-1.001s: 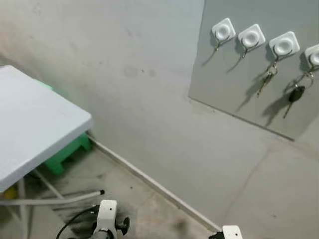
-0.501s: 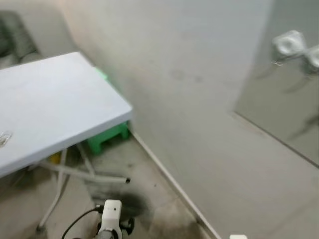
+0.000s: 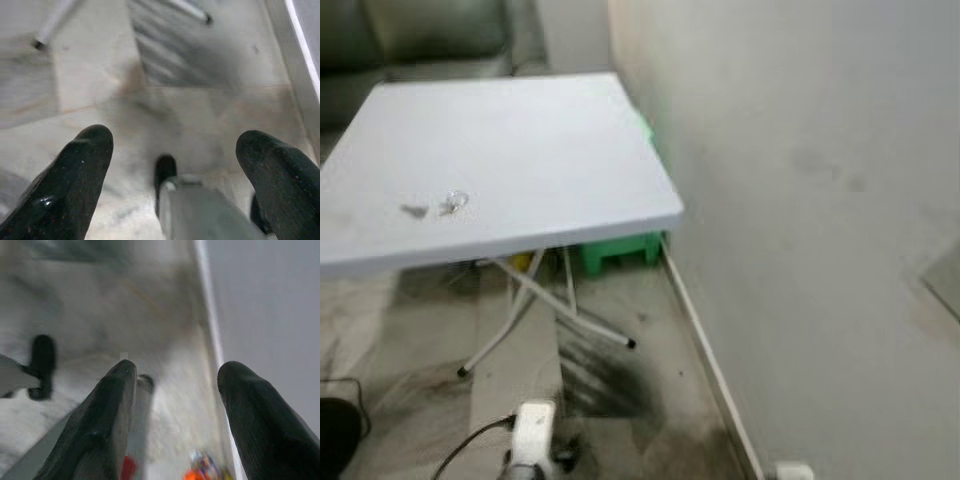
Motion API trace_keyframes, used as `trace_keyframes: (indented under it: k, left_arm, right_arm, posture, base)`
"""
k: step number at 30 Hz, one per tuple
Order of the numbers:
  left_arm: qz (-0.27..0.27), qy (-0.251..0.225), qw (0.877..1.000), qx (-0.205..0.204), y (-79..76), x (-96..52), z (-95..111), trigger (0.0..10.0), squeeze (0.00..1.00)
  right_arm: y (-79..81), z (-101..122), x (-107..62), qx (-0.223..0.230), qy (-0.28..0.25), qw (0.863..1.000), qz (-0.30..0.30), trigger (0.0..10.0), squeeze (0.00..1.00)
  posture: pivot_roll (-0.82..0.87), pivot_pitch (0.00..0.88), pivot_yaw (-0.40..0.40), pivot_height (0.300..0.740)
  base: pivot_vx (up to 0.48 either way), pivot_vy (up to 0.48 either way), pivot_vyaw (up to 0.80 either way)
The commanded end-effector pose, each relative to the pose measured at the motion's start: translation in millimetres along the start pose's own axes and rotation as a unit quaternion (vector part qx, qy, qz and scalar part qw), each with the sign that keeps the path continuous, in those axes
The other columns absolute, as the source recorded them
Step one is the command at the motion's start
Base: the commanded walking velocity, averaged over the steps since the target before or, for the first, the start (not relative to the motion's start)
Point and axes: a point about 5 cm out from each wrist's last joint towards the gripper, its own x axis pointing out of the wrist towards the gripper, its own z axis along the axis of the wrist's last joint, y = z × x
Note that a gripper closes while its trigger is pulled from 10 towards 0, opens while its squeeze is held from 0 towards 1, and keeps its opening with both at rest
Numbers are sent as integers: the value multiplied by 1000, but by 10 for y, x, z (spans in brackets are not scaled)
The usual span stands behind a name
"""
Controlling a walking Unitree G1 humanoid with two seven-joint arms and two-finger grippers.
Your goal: Hang keys on a hook
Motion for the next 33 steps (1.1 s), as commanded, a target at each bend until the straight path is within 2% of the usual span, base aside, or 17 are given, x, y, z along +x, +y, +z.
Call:
trace_keyframes:
  k: [1,15,16,19,33]
  left_arm:
    - [-6,6,1000,4,-79,1,-30,10000,0]
    - [-6,4,1000,2,-62,9,1,10000,0]
    - [-6,4,1000,1,-61,8,-3,10000,0]
    - [-7,5,1000,2,-63,6,-11,10000,0]
    - [-8,7,1000,5,-70,0,-32,10000,0]
  right_arm:
    - [-83,-100,-26,-2,18,1000,-11,10000,0]
    - [-119,-144,-40,-2,24,1000,-12,10000,0]
    - [-122,-160,-45,16,23,1000,-13,10000,0]
    - [-121,-172,-48,21,24,999,-15,10000,0]
    - [-115,-174,-48,26,23,999,-13,10000,0]
  posture:
    - [6,0,-14,740]
    - [4,0,-10,740]
    - [4,0,-10,740]
    - [2,0,-9,740]
    - [5,0,-10,740]
  base:
    - [0,0,800]
    - [0,0,800]
    - [0,0,0]
    - [0,0,0]
    - [0,0,0]
